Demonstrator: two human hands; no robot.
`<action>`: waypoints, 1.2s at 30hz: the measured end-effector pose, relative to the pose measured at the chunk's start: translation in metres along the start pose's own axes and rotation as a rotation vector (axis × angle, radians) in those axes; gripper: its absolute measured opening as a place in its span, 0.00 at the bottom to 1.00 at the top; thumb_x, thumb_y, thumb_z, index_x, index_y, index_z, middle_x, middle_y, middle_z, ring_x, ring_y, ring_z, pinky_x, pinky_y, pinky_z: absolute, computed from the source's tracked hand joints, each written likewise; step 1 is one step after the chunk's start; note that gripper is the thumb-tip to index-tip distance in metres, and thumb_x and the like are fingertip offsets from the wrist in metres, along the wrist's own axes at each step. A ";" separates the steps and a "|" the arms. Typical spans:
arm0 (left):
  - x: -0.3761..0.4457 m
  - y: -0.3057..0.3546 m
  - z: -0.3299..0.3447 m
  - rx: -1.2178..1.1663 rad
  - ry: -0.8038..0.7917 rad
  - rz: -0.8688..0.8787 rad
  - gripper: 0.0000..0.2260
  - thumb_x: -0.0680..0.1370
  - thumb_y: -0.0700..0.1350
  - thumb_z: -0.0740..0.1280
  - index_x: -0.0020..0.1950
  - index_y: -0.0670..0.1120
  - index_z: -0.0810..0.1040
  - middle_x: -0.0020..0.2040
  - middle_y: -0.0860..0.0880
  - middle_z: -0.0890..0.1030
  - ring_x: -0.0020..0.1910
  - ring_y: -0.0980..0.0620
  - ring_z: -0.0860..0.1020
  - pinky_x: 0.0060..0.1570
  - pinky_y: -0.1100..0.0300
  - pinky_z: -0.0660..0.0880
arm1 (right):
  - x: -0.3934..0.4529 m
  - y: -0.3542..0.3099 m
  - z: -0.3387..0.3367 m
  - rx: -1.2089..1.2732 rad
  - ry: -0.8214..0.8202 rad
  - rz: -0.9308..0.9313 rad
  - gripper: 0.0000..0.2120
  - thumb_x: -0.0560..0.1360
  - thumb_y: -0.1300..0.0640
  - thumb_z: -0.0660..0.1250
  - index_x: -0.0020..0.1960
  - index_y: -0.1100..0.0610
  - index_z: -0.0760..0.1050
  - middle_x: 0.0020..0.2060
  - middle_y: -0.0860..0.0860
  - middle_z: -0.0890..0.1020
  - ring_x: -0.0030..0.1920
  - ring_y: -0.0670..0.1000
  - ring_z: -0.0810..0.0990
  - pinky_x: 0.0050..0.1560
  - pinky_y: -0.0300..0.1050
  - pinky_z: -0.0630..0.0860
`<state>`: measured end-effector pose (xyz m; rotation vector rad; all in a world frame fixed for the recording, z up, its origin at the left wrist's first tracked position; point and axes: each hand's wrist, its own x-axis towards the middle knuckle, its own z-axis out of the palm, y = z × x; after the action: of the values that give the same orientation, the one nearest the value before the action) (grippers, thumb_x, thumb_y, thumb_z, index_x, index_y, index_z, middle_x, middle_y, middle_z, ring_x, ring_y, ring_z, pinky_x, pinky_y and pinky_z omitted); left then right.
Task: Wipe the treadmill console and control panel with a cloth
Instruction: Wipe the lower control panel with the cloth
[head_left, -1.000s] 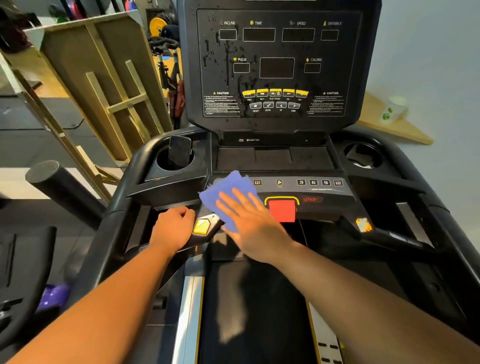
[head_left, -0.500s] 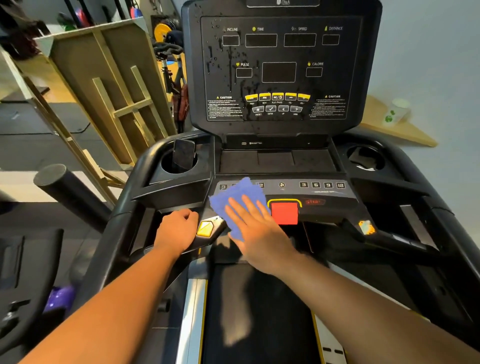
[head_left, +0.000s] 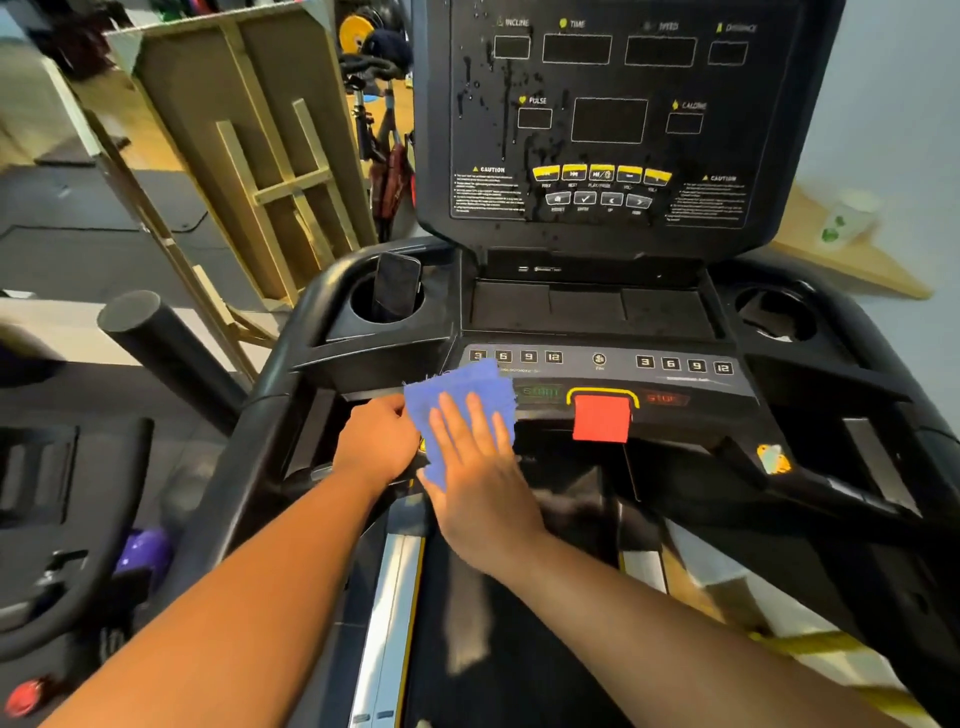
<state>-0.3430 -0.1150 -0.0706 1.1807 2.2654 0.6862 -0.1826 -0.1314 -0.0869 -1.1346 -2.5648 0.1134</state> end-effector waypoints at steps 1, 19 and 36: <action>0.000 0.000 0.000 0.006 0.001 0.000 0.15 0.82 0.54 0.61 0.38 0.51 0.79 0.37 0.53 0.81 0.39 0.49 0.80 0.38 0.57 0.71 | 0.006 -0.001 -0.001 -0.003 0.027 0.000 0.30 0.80 0.44 0.55 0.77 0.58 0.63 0.78 0.55 0.65 0.79 0.59 0.59 0.77 0.61 0.58; -0.002 0.003 -0.002 0.057 0.021 0.015 0.16 0.81 0.47 0.56 0.41 0.46 0.80 0.42 0.45 0.81 0.44 0.40 0.78 0.43 0.53 0.70 | 0.056 0.039 -0.015 0.073 0.050 0.053 0.28 0.83 0.47 0.56 0.79 0.58 0.59 0.78 0.54 0.62 0.80 0.56 0.57 0.79 0.59 0.53; 0.000 0.000 -0.001 0.051 0.022 0.020 0.16 0.82 0.49 0.56 0.41 0.47 0.79 0.41 0.45 0.82 0.41 0.46 0.79 0.44 0.52 0.75 | 0.026 0.066 -0.022 0.025 0.175 0.147 0.31 0.80 0.50 0.63 0.79 0.61 0.59 0.78 0.55 0.63 0.79 0.58 0.58 0.78 0.56 0.56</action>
<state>-0.3431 -0.1154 -0.0698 1.2267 2.3046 0.6551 -0.1452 -0.0686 -0.0729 -1.2647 -2.3207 0.0767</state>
